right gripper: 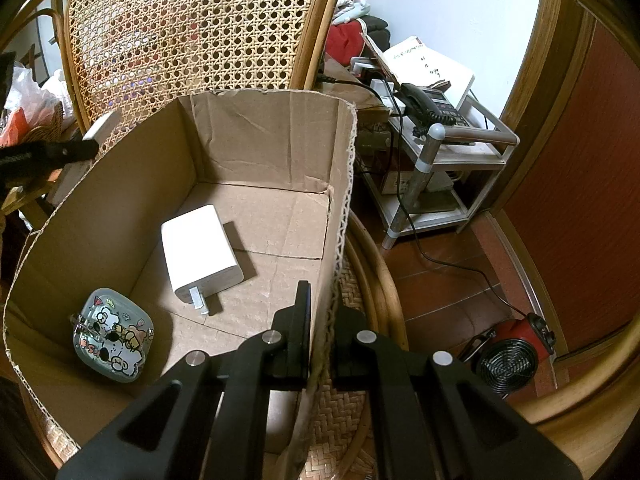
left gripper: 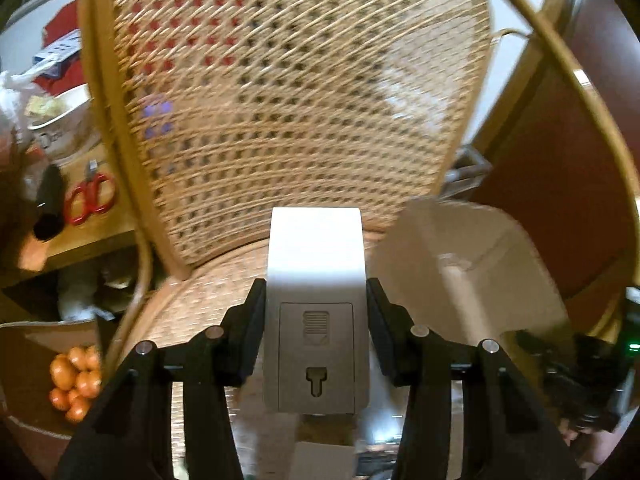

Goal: Organize rigid objects
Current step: 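Carry the power bank into the box and release it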

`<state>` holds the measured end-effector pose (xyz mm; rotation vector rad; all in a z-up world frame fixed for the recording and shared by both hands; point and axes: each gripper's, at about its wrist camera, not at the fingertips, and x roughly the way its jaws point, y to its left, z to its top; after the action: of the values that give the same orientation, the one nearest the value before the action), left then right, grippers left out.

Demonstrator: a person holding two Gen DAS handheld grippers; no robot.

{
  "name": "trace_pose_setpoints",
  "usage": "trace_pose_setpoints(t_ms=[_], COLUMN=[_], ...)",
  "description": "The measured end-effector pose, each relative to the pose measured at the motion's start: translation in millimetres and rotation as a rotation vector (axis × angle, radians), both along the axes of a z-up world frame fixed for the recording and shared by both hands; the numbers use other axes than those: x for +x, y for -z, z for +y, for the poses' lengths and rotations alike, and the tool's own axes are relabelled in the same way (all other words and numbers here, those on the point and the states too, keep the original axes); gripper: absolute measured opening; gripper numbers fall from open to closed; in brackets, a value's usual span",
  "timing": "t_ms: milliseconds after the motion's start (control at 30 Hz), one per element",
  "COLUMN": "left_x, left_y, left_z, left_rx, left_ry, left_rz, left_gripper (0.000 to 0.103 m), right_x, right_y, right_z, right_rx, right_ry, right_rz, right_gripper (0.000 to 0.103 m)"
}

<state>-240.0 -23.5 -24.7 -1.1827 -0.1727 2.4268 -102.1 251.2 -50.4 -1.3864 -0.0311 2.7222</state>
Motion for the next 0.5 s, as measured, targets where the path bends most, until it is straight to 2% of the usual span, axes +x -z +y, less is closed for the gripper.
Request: trace_pose_setpoints(t_ms=[167,300,500], left_x=[17.7,27.7,40.2], left_y=[-23.5,-37.9,-41.4], left_z=[10.2,18.9,45.9], left_rx=[0.152,0.273,0.284], left_ry=[0.086,0.172,0.257], left_rz=[0.032,0.016,0.005], left_gripper=[0.046,0.046,0.046], right_x=[0.0,0.1,0.0], right_y=[0.0,0.0,-0.1], right_z=[0.0,0.1,0.0], right_rx=[0.000,0.000,0.000], right_ry=[0.000,0.000,0.000], right_rz=[0.000,0.000,0.000], right_gripper=[0.007,0.007,0.007])
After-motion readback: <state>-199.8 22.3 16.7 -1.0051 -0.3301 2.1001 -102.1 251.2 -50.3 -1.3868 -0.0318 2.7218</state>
